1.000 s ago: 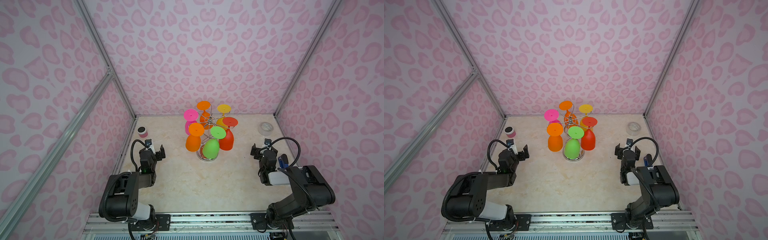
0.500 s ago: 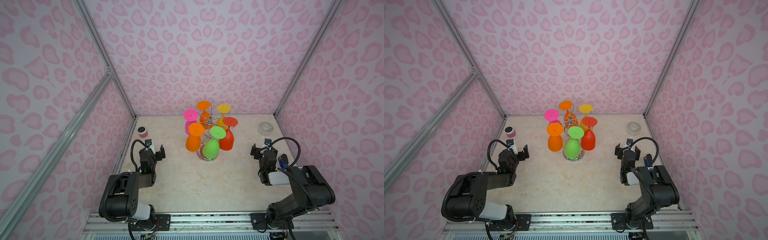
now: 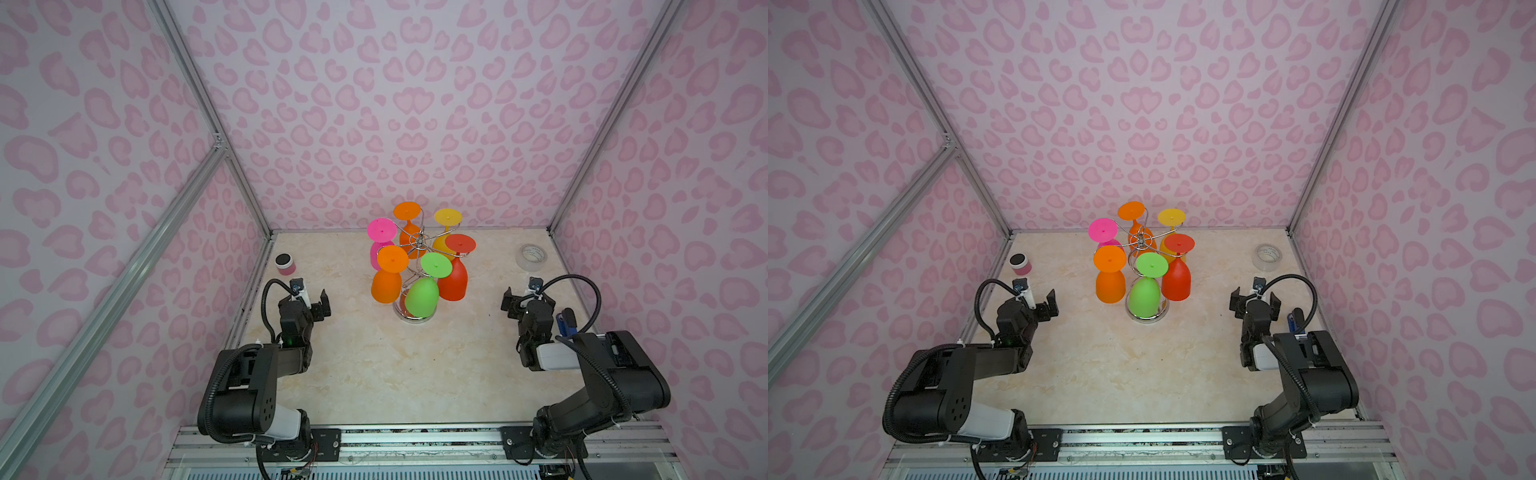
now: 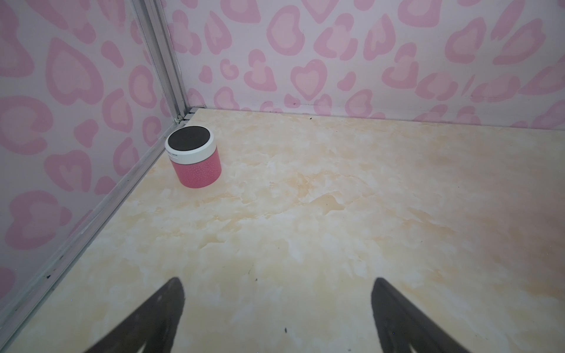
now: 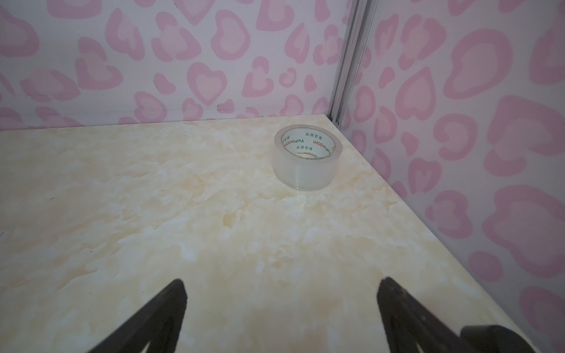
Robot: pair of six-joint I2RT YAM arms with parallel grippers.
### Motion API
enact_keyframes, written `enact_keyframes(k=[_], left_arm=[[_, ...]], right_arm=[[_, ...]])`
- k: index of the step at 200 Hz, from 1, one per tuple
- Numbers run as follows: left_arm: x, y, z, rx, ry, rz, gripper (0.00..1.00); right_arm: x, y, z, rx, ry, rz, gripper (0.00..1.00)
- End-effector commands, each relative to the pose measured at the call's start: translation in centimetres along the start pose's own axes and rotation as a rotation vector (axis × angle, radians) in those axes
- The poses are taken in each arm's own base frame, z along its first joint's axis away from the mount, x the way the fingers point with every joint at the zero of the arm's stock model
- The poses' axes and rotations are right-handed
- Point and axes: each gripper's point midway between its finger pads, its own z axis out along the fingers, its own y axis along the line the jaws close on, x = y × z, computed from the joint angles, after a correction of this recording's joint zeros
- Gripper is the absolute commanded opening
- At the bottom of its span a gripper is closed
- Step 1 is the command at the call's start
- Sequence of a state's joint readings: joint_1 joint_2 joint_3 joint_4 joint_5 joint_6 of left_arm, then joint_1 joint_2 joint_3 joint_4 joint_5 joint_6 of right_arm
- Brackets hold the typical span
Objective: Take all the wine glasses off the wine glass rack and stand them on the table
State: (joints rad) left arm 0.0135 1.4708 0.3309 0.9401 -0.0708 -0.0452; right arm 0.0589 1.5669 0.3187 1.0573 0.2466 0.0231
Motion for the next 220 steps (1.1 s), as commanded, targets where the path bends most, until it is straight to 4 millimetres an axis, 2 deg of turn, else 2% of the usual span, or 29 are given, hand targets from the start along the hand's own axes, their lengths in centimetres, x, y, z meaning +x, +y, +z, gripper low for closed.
enact_keyframes(k=[1,57,71,94,117,129,144,177,220], left_arm=[[-0.9,-0.1,0.1,0.007,-0.032,-0.002,0.97],[-0.9,-0.1,0.0,0.008,-0.033,-0.004,0.97],[-1.2,0.1,0.0,-0.001,-0.039,-0.009,0.97],[-4.4,0.4,0.0,-0.031,0.014,-0.007,0.97],[-8.9,0.5,-1.6,-0.042,-0.092,-0.039,0.97],[-10.5,0.3,-2.3,-0.033,-0.123,-0.066,0.97],[-11.9,0.0,-2.8,-0.018,-0.144,-0.118,0.97],[-13.2,-1.6,-3.5,0.057,-0.119,-0.205,0.97],[-15.2,-4.3,-6.0,0.205,-0.117,-0.297,0.99]], right_arm=[[-0.2,-0.2,0.0,0.01,-0.012,0.009,0.98],[-0.1,-0.3,0.0,0.011,-0.011,0.007,0.97],[-0.7,-0.3,0.1,0.027,-0.005,0.004,0.96],[-2.4,-0.2,0.1,0.025,0.036,-0.015,0.95],[-3.8,0.4,0.0,0.037,0.048,-0.052,0.95],[-5.1,0.6,-0.2,0.043,0.045,-0.015,0.96],[-6.9,1.5,-0.5,-0.033,0.038,0.082,0.97],[-11.9,3.4,-1.5,-0.191,0.095,0.261,0.98],[-20.6,7.4,-3.7,-0.515,0.154,0.492,0.93]])
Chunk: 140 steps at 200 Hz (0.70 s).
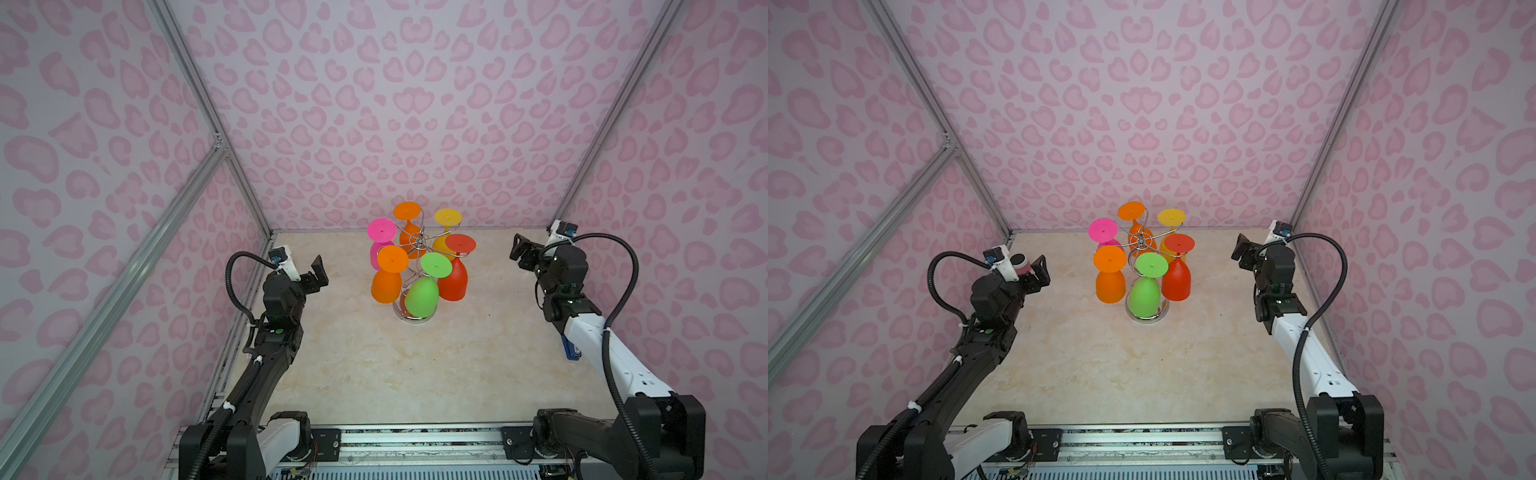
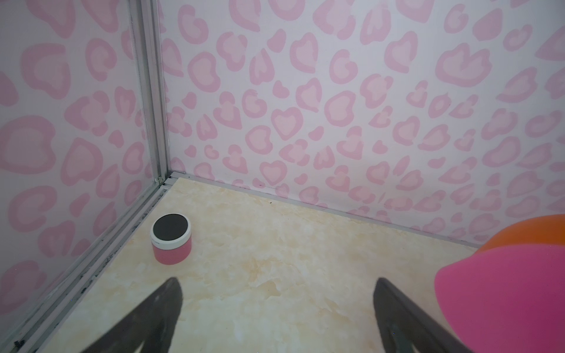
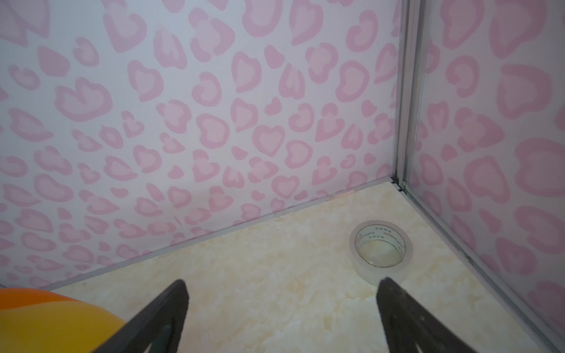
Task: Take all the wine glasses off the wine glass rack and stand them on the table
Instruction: 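Reach the right gripper to the yellow wine glass while the left arm rises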
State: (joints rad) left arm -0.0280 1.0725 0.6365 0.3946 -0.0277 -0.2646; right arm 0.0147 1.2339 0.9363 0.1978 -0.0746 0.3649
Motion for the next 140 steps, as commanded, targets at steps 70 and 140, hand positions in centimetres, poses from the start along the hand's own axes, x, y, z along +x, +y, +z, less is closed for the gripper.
enact_keyframes(k=[70,140], left_arm=[[-3.3,-5.8,-5.9,0.277,-0.02,-0.176,0.97],[-3.1,-6.0,-7.0,0.293,-0.019,-0.167,0.97]], right_arm=[[-0.5,13.4,1.4,-0.528,0.393,0.279,0.87],[1.4,18.2,3.5,-0.589,0.464,0.263,0.8]])
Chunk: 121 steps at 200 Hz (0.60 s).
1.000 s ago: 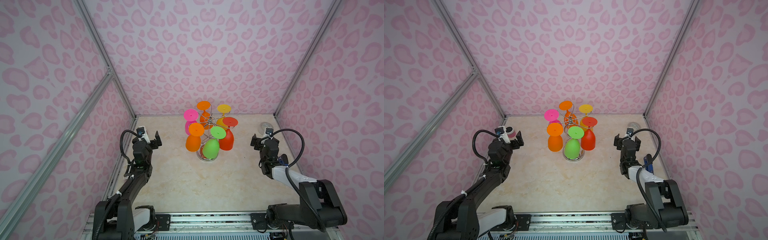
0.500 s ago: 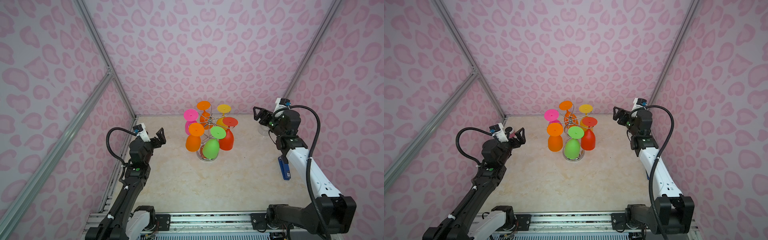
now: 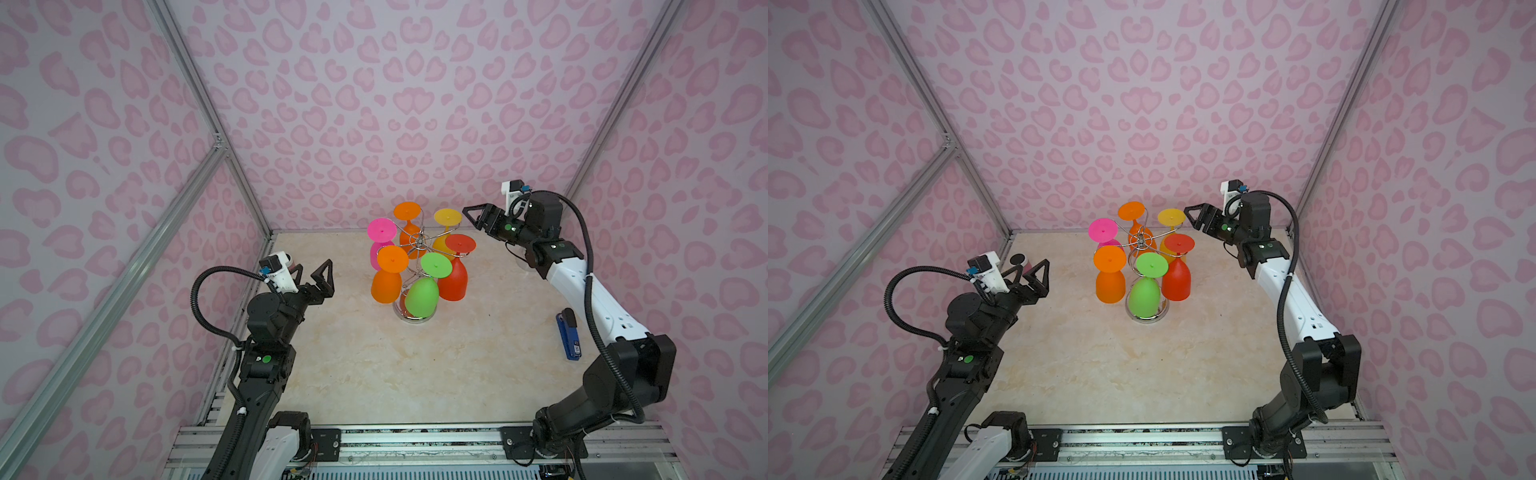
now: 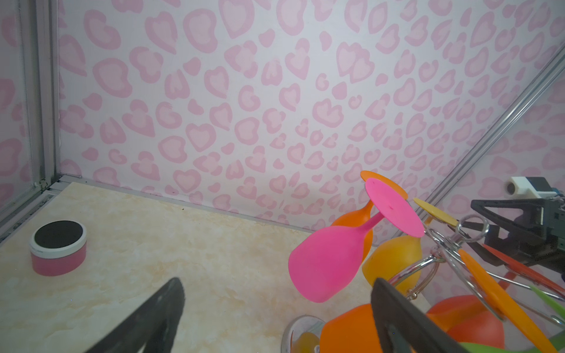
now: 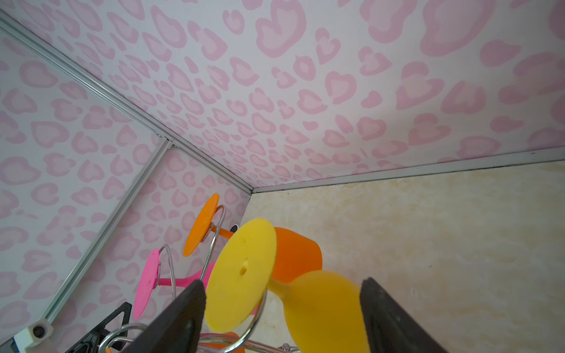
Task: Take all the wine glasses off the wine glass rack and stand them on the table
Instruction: 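Reach the right gripper to the yellow wine glass while the left arm rises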
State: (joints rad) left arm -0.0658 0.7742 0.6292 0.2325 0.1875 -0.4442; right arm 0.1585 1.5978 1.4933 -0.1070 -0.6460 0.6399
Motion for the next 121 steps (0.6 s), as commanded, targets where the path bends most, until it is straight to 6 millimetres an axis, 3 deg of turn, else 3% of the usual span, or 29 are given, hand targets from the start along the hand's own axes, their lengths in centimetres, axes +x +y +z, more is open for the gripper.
enact_keyframes(k=[1,29,66,121], left_arm=[[0.4,-0.1,0.0,0.01,0.014,-0.004,0.97],[0.8,0.0,0.2,0.012,0.027,-0.007,0.97],[1.1,0.0,0.4,0.013,0.036,-0.008,0.97],[1.6,0.3,0.8,0.005,0.053,-0.006,0.97]], right_arm=[[0.2,0.8,0.9,-0.021,0.019,0.002,0.8],[0.5,1.3,1.9,-0.033,0.026,-0.004,0.78],[0.4,1.3,2.7,-0.037,0.032,0.001,0.69],[0.5,1.7,2.9,-0.05,0.036,0.006,0.58]])
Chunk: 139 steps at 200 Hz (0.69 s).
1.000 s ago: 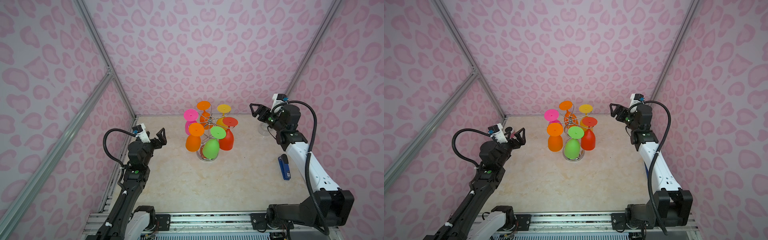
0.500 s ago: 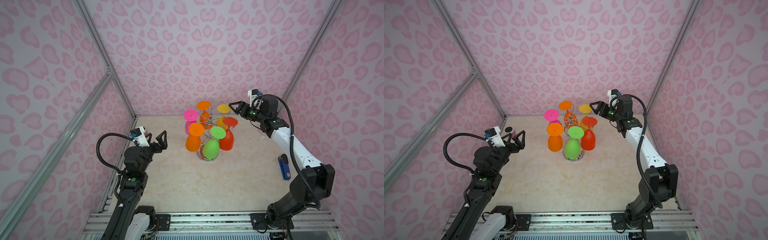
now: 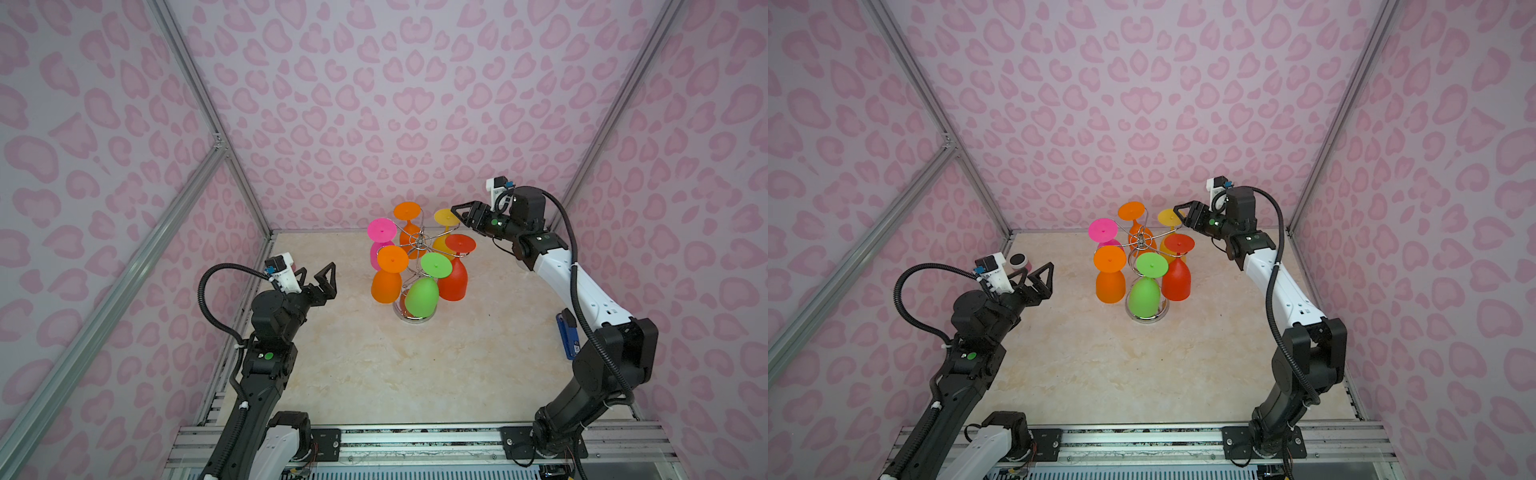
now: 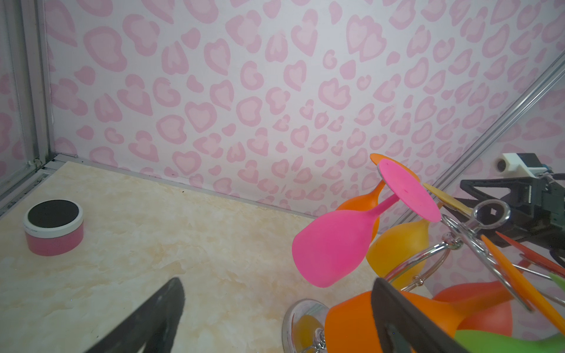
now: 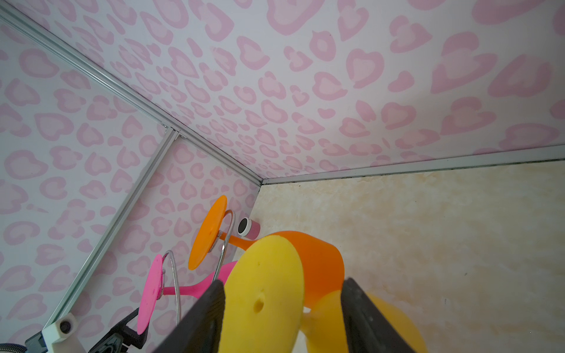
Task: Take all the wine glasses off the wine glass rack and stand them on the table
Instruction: 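Reach the right gripper to the yellow wine glass while the left arm rises, then close the right gripper on the yellow glass's base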
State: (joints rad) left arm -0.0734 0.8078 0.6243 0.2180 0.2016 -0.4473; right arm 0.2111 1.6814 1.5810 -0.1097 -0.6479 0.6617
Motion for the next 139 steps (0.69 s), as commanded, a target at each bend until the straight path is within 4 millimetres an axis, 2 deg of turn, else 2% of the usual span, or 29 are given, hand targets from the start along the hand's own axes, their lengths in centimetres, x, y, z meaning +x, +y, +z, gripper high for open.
enact_keyframes(k=[1,46,139], left_arm=[[-0.09,-0.12,0.17,0.008,-0.004,0.007,0.97],[0.21,0.1,0.41,0.001,0.006,0.008,0.97],[0.56,0.52,0.56,-0.017,0.014,0.011,0.97]], right_arm=[[-0.08,0.21,0.19,-0.012,-0.001,-0.003,0.58],[0.09,0.73,0.47,-0.043,0.013,0.008,0.51],[0.55,0.83,0.66,-0.048,0.043,0.016,0.3]])
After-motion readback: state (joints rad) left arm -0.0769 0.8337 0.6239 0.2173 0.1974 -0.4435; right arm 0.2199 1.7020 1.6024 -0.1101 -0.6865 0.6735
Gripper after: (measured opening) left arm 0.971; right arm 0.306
